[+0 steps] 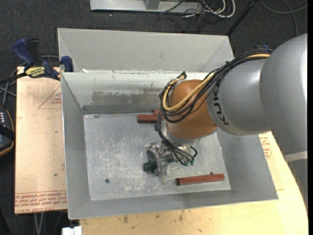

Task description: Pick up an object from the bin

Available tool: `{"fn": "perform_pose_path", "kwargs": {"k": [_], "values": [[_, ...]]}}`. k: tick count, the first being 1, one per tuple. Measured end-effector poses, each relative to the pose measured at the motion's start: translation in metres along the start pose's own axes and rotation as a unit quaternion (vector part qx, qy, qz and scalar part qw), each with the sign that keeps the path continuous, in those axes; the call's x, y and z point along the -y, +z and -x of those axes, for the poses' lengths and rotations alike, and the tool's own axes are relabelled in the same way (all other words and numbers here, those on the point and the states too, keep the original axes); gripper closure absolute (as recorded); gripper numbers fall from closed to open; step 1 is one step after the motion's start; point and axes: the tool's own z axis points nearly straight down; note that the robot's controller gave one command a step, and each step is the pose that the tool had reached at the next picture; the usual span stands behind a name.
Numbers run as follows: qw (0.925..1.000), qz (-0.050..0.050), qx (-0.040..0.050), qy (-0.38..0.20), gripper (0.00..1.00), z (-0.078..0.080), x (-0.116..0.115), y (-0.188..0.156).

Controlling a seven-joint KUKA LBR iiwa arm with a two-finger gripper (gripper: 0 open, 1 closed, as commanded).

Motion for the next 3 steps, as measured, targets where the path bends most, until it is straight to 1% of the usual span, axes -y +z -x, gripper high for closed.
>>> {"fn": "perform_pose_path", "kwargs": {"k": [2, 3], "values": [[1.0000, 0.000, 0.0024, 0.001, 1.00, 0.0012, 0.0001, -0.0057], [1.0000, 0.000, -0.0002, 0.001, 1.00, -0.0005, -0.0003, -0.0125]]}}
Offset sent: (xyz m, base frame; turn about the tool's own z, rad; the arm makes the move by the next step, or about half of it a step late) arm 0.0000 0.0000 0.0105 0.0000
